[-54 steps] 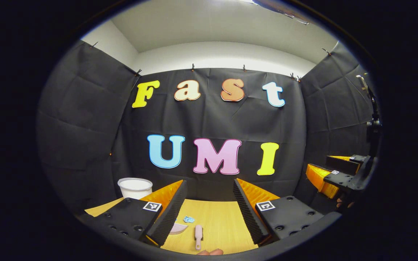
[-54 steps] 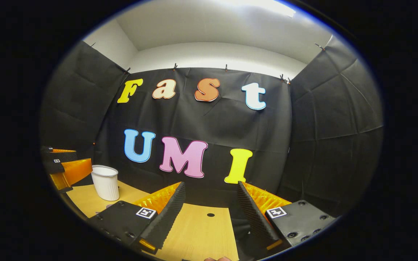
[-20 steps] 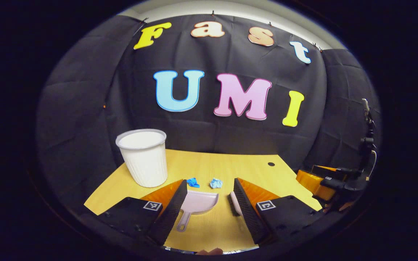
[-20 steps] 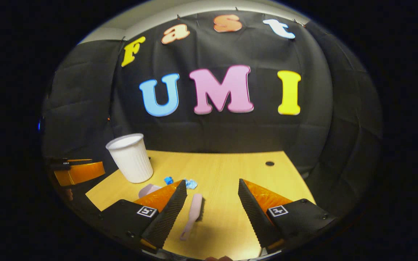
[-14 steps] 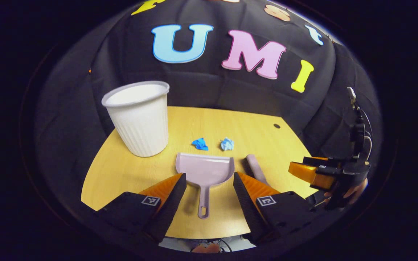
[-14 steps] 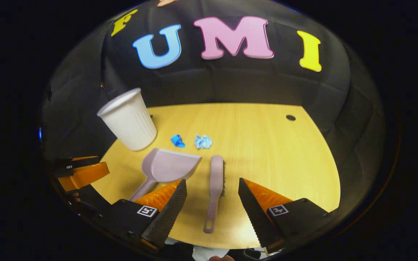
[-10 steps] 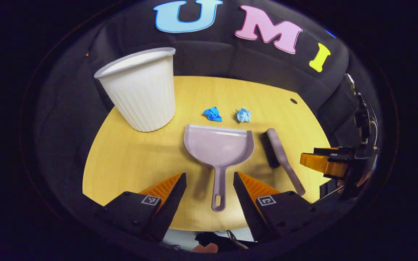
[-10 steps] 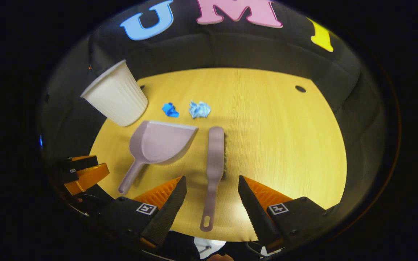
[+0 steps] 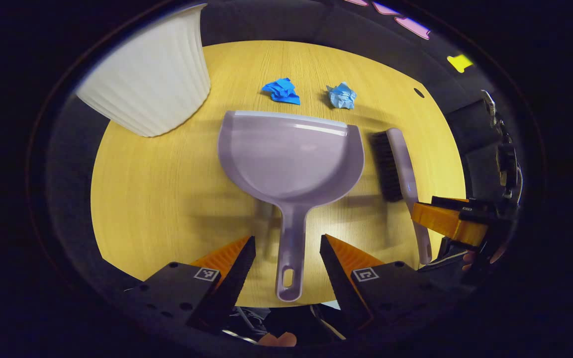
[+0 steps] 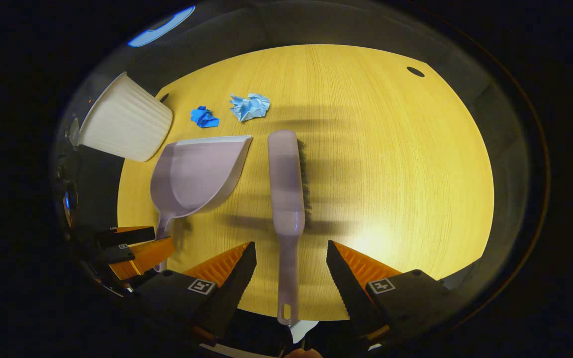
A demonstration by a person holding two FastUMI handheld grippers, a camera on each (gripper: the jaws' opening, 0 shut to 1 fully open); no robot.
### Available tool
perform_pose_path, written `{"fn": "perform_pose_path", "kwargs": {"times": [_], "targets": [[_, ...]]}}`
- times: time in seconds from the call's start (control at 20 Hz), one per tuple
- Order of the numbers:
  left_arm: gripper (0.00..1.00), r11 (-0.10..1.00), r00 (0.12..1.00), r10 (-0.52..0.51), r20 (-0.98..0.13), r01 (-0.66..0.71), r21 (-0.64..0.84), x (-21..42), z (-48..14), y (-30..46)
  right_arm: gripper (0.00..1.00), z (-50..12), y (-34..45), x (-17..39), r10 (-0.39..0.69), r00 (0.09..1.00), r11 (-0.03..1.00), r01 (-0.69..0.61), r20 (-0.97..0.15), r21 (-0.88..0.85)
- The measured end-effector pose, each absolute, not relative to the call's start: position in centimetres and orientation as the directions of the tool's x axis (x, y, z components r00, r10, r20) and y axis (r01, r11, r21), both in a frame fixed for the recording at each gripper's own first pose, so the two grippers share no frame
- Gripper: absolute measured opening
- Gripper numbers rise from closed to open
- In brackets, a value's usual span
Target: Pick up the small broom and dustpan from the desktop, sweep the trash into the dustpan with the broom, and then empty the trash into the garbage bin.
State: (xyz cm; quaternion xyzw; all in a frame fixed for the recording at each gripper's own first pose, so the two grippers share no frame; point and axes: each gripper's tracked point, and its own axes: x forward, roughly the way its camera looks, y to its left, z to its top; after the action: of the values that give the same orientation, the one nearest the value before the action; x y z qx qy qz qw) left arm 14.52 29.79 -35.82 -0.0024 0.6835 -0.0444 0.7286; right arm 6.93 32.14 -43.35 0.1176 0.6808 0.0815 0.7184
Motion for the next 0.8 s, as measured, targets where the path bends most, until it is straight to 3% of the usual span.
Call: {"fn": "perform_pose_path", "kwargs": {"times": [0.55,0.8], "targets": [[0.80,0.997,-0.088,0.002,-0.996,0.071,-0.004,17.2,-40.0,29.4,0.95,-47.2,33.4,6.0,0.254,-0.114,0.967,0.058,-0.961,0.249],[0.80,0.997,-0.116,0.023,-0.993,0.076,0.014,17.6,-40.8,29.4,0.95,-48.1,33.2,6.4,0.240,-0.132,0.970,0.062,-0.962,0.234]]}}
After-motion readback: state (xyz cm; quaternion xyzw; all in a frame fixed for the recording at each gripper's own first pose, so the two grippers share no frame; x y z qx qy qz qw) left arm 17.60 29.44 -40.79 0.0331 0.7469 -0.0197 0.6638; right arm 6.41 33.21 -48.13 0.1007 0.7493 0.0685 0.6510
